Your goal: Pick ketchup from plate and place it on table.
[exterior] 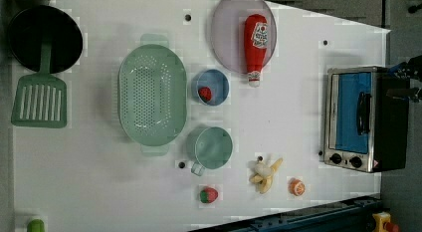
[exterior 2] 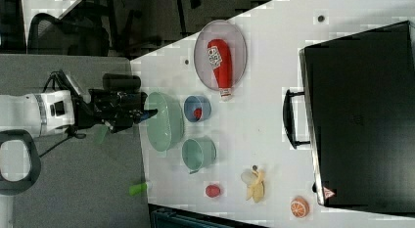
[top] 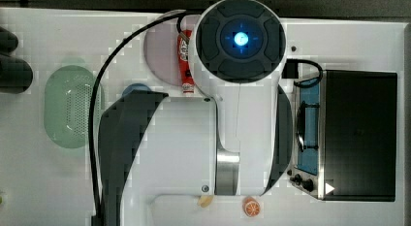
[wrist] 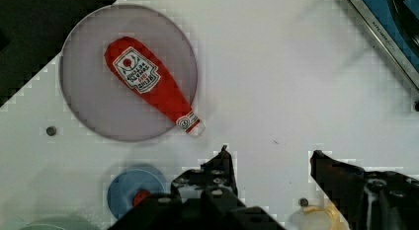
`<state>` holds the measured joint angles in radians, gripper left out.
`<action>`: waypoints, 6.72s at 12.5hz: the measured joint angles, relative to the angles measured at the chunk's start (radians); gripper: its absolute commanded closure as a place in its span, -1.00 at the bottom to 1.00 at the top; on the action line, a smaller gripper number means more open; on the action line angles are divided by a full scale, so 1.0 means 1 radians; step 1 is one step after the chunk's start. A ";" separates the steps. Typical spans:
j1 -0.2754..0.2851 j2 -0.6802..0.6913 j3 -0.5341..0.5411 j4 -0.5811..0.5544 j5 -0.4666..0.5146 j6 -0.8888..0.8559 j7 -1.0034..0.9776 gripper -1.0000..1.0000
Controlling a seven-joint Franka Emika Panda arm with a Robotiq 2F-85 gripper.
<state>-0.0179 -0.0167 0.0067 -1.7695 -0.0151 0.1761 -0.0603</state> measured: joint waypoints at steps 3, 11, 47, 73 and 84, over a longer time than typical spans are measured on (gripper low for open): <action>-0.032 -0.077 0.025 -0.016 0.033 -0.196 0.008 -0.99; -0.043 -0.053 0.041 0.070 0.034 -0.105 0.009 -1.00; 0.032 0.778 0.080 0.080 -0.064 0.847 -0.582 -0.20; -0.040 0.096 -0.026 -0.637 0.069 0.646 -0.582 -0.20; -0.040 0.226 -0.009 -0.646 0.072 0.713 -0.547 -1.00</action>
<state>-0.0583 0.2089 -0.0020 -2.4160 0.0566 0.8887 -0.6069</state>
